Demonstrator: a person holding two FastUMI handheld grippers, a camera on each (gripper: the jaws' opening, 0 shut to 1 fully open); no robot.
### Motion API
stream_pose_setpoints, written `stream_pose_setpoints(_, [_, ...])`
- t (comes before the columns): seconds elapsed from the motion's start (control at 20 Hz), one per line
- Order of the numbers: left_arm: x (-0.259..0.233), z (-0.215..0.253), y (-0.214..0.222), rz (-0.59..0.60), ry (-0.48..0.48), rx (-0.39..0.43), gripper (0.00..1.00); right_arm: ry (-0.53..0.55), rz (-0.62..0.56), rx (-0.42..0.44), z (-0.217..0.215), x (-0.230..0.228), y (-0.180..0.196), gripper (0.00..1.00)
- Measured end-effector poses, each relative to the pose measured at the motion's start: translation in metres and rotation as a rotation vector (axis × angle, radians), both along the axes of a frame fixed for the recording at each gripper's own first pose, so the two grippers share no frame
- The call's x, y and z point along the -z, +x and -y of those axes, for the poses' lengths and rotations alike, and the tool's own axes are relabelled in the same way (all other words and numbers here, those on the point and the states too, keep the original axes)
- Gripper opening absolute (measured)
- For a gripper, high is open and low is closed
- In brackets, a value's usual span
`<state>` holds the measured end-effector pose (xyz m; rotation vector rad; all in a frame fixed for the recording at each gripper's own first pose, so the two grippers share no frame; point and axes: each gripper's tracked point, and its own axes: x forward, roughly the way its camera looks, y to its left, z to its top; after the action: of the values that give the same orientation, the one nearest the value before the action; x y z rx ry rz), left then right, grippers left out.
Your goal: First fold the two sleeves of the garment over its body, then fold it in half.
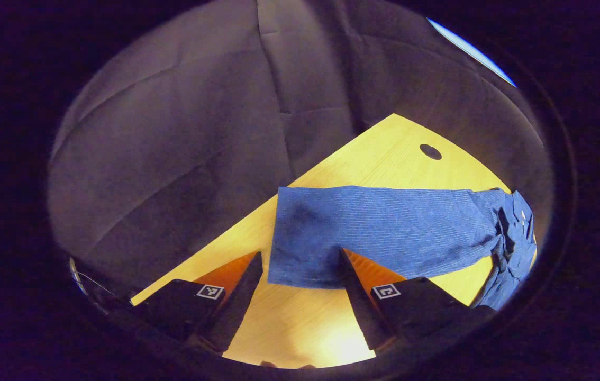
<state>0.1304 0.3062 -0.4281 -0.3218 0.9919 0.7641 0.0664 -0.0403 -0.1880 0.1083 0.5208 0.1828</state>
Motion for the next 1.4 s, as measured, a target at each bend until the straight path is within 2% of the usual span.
stream_pose_setpoints(0.05, [-0.004,-0.001,0.006,0.032,-0.012,-0.012,0.84,-0.005,-0.004,0.007,0.001,0.002,-0.002,0.98])
stream_pose_setpoints(0.15, [-0.005,-0.003,0.002,0.02,-0.03,-0.008,0.84,-0.012,-0.019,0.016,0.002,0.009,-0.008,0.98])
stream_pose_setpoints(0.3, [-0.001,0.008,0.01,0.009,-0.054,0.037,0.71,-0.011,-0.052,0.015,0.004,0.021,-0.017,0.98])
stream_pose_setpoints(0.35, [0.0,0.013,0.013,0.01,-0.061,0.046,0.63,-0.012,-0.055,0.023,0.008,0.022,-0.018,0.98])
stream_pose_setpoints(0.5, [0.006,0.027,0.023,-0.008,-0.049,0.112,0.19,0.002,-0.08,0.039,0.015,0.027,-0.027,0.98])
stream_pose_setpoints(0.6, [-0.001,0.025,0.02,-0.016,-0.028,0.15,0.12,-0.01,-0.088,0.045,0.024,0.033,-0.032,0.98])
stream_pose_setpoints(0.65, [-0.009,0.025,0.016,-0.012,-0.021,0.16,0.04,-0.017,-0.093,0.05,0.029,0.037,-0.034,0.98])
stream_pose_setpoints(0.75, [-0.011,0.027,0.017,0.007,-0.023,0.147,0.04,-0.019,-0.108,0.058,0.036,0.042,-0.039,0.98])
stream_pose_setpoints(0.8, [-0.005,0.027,0.016,0.014,-0.026,0.137,0.0,-0.023,-0.112,0.065,0.04,0.044,-0.041,0.98])
stream_pose_setpoints(1.0, [-0.012,0.033,0.015,0.022,-0.029,0.125,0.0,-0.028,-0.103,0.09,0.057,0.045,-0.041,0.98])
stream_pose_setpoints(1.15, [-0.043,0.043,0.032,0.112,0.001,0.125,0.0,-0.015,-0.09,0.105,0.061,0.045,-0.04,0.98])
stream_pose_setpoints(1.25, [-0.071,0.063,0.053,0.185,-0.001,0.149,0.0,-0.003,-0.109,0.09,0.059,0.052,-0.042,0.98])
stream_pose_setpoints(1.4, [-0.111,0.11,0.096,0.302,-0.002,0.247,0.0,0.0,-0.115,0.073,0.061,0.057,-0.041,0.98])
